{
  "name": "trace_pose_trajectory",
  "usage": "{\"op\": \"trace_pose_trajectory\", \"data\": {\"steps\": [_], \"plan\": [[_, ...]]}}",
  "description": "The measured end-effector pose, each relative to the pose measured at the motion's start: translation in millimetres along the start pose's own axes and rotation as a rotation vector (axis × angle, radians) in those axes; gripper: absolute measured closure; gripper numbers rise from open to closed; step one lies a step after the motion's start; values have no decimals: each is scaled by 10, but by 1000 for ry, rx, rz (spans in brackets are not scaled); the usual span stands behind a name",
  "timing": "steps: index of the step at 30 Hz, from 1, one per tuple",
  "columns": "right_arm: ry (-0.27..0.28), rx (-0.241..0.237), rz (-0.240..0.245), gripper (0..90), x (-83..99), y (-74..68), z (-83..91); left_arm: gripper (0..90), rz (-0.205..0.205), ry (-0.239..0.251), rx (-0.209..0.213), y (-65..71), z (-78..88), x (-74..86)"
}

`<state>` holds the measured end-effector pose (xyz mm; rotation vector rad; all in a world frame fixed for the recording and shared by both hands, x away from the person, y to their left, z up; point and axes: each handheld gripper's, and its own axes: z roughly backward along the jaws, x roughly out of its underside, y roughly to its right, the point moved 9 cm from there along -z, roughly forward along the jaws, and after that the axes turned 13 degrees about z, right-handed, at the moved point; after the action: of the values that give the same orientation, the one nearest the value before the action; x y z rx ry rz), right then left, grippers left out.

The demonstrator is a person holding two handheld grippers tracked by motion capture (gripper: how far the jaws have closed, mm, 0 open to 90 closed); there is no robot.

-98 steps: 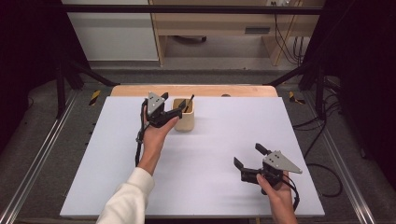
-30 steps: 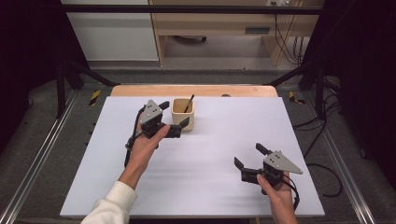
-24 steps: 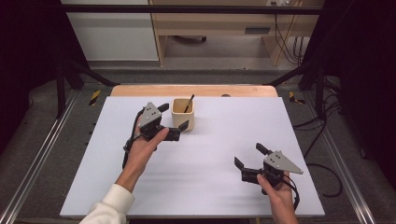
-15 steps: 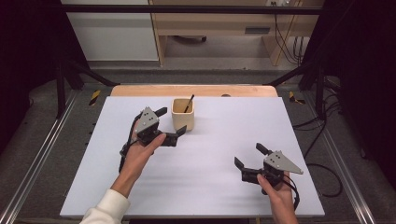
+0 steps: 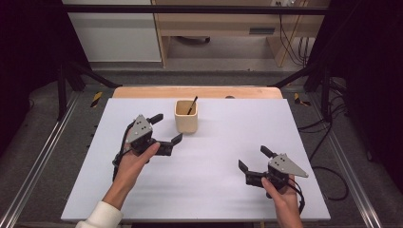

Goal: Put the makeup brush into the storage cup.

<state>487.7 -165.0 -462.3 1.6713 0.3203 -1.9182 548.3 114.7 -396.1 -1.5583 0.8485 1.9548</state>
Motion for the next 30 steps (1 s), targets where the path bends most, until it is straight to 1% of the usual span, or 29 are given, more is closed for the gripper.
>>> {"op": "trace_pose_trajectory", "data": {"steps": [3, 13, 15, 21, 22, 23, 28, 30], "plan": [[0, -1, -1, 45, 0, -5, 0, 13, -2, 0, -3, -21, 56, 26], [-3, -3, -3, 45, 1, -17, 0, 13, 11, 5, -19, -110, 263, 125], [-4, -6, 6, 45, 4, -19, -2, 13, 12, 5, -24, -139, 313, 139], [-6, -6, 5, 45, 8, -27, -3, 13, 18, 14, -40, -222, 449, 158], [-8, -6, 6, 45, 9, -29, -2, 13, 13, 11, -43, -237, 472, 166], [-7, -6, 7, 45, 8, -31, -4, 13, 19, 14, -44, -243, 489, 171], [-11, -8, 9, 45, 13, -41, -2, 13, 12, 11, -45, -272, 585, 208], [-12, -8, 12, 45, 16, -41, -2, 13, 19, 15, -45, -276, 618, 223]]}}
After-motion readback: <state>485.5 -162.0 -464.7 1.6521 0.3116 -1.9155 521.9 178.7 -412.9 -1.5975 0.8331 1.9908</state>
